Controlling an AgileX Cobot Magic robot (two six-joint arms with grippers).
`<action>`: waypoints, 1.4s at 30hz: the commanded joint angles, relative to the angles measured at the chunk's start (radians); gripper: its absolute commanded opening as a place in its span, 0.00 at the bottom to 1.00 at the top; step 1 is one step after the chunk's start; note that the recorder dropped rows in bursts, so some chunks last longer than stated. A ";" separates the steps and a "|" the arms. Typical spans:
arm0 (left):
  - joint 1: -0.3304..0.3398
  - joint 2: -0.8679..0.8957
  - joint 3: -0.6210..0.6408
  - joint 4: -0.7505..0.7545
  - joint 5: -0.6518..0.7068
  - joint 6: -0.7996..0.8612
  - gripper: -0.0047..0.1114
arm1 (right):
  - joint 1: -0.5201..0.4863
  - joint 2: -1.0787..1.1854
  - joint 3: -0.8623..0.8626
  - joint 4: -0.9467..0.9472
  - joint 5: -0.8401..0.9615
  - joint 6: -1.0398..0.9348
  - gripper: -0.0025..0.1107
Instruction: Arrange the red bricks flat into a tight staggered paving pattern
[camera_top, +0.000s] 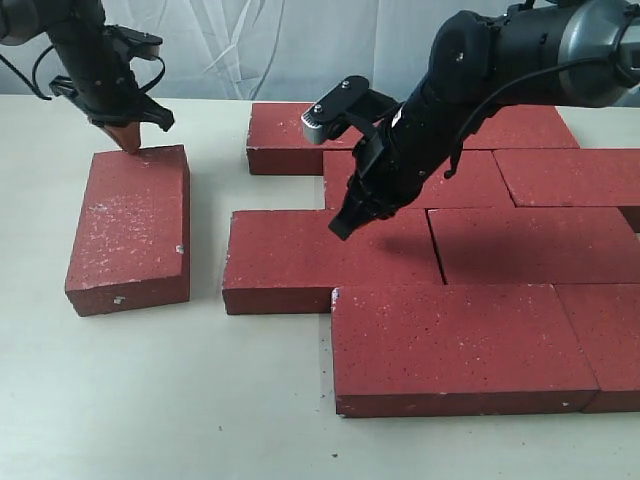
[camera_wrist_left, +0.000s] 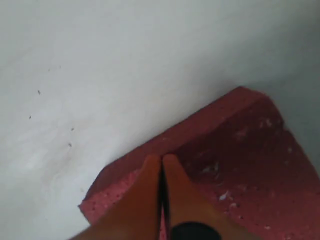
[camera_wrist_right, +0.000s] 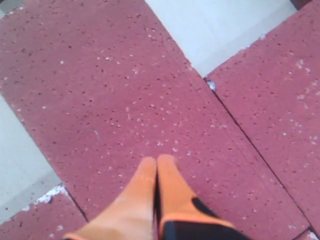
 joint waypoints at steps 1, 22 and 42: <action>0.013 -0.066 0.037 -0.032 -0.090 0.001 0.04 | 0.008 -0.007 -0.002 0.047 0.018 -0.028 0.01; 0.013 0.030 0.037 0.025 0.004 -0.045 0.04 | 0.008 -0.007 -0.002 0.122 0.013 -0.073 0.01; 0.144 -0.409 0.481 0.028 -0.077 -0.078 0.04 | 0.289 0.062 -0.005 0.330 0.043 -0.487 0.01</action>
